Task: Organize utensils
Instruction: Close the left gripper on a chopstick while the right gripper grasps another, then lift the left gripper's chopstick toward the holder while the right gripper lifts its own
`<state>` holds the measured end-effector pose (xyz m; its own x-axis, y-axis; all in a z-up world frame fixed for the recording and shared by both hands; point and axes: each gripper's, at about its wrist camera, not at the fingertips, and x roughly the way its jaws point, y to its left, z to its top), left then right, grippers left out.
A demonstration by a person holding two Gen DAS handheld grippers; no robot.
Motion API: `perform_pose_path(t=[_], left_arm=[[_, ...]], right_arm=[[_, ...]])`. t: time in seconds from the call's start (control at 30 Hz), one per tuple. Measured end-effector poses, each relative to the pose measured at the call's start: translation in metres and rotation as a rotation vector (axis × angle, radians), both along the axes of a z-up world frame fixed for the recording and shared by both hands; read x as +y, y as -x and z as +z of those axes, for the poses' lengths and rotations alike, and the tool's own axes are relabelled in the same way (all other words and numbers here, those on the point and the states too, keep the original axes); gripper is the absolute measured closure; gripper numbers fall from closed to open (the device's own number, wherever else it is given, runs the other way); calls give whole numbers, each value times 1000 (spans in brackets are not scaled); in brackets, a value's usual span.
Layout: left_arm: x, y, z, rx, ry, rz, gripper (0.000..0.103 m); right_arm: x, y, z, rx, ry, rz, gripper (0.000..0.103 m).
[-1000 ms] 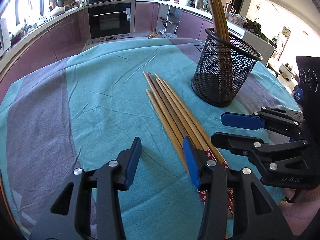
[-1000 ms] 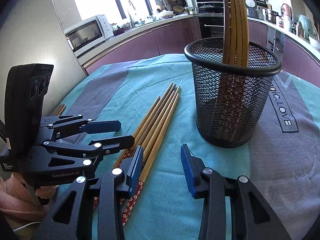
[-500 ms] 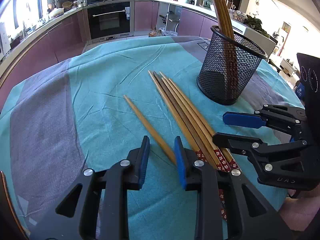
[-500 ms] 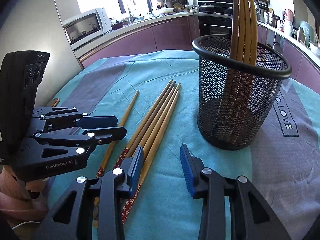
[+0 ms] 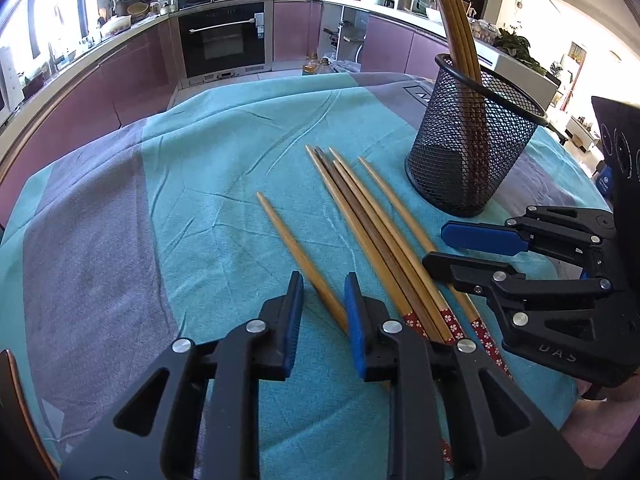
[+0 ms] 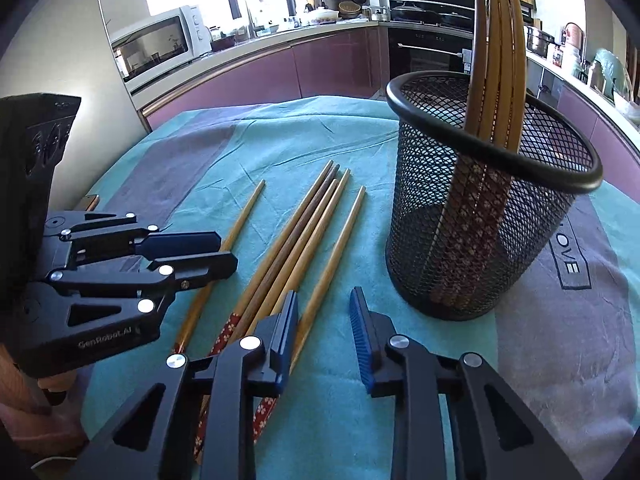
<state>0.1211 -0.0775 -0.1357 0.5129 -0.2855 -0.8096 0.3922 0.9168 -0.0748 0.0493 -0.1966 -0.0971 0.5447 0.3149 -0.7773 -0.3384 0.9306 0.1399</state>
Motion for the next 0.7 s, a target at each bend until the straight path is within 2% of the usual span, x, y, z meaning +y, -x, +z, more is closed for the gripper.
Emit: perform_pose_path(t=[0.1, 0.17, 0.3, 0.4, 0.5, 0.7], left_arm=[[-3, -3, -1, -1, -3, 7, 82], [-5, -3, -2, -6, -11, 21, 86], [-5, -3, -1, -4, 10, 40, 91], [0, -3, -1, 9, 45, 65, 96], [5, -1, 1, 10, 65, 80, 96], [5, 12, 11, -8, 99, 26, 96]], right_arm=[[0, -3, -1, 3, 0, -11, 82], [-2, -6, -1, 12, -19, -27, 91], [-7, -6, -2, 24, -58, -46, 96], [-14, -5, -2, 29, -101, -64, 97], [-18, 0, 3, 13, -120, -46, 97], [-11, 10, 9, -7, -99, 48, 97]])
